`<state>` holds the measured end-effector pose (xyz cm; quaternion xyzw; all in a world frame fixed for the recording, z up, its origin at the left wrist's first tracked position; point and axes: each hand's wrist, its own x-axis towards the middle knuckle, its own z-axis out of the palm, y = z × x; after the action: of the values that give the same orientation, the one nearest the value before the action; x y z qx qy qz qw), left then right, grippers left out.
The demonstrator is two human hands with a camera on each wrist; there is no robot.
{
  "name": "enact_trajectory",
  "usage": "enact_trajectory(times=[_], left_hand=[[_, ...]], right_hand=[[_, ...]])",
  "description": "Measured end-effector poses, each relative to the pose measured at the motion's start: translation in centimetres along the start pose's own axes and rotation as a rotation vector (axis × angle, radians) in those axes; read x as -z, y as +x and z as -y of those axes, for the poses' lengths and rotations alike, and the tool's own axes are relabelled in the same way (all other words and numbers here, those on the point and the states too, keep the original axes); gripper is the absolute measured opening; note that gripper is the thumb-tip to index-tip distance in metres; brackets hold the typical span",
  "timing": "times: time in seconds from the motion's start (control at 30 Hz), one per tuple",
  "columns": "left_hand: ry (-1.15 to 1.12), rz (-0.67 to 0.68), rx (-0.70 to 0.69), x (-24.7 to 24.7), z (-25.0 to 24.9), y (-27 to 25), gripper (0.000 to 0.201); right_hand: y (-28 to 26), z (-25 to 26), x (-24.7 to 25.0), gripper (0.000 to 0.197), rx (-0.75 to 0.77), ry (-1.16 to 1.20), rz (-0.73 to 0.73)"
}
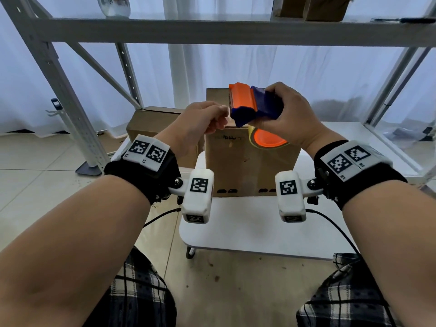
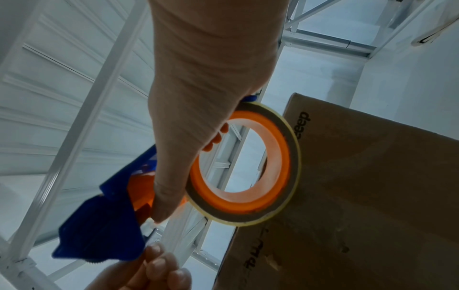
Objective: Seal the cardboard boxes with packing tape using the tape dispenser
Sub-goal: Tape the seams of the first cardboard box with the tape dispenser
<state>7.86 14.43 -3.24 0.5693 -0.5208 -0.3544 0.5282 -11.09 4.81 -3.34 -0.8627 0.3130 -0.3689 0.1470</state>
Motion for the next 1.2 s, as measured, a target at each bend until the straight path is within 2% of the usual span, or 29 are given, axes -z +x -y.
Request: enact_trajectory(times=[0.23, 0.43, 0.6, 0.8, 0.97, 1.2], left_hand=[[-0.051, -0.004, 0.039, 0.1, -0.2, -0.2, 0.025], [-0.197, 0.036, 0.144, 0.2, -0.3, -0.6, 0.011], [-0.324, -0.013, 0.288, 0.0, 0.0, -0.5, 0.007], [-0.271, -0.024, 0.390, 0.0, 0.0, -0.6, 0.006], [-0.240, -0.018, 0.447, 0.1, 0.1, -1.0, 0.005], [-0.239, -0.039, 0.408, 0.7, -0.8, -1.4, 0.005]], right_hand=[[-0.7, -0.5, 0.0, 0.065, -0.001, 0.041, 0.075], [-1.2, -0.7, -0.3, 0.077, -0.047, 0.068, 0.129], [-1.6, -1.4, -1.3, 0.065, -0.095, 0.003, 0.211], [-1.7, -1.4, -2.0, 0.071, -0.051, 0.013, 0.255], [-1.7, -0.7, -1.6, 0.065, -0.009, -0.062, 0.242], [-2.0, 0.6, -0.6, 0.065, -0.061, -0.084, 0.291]])
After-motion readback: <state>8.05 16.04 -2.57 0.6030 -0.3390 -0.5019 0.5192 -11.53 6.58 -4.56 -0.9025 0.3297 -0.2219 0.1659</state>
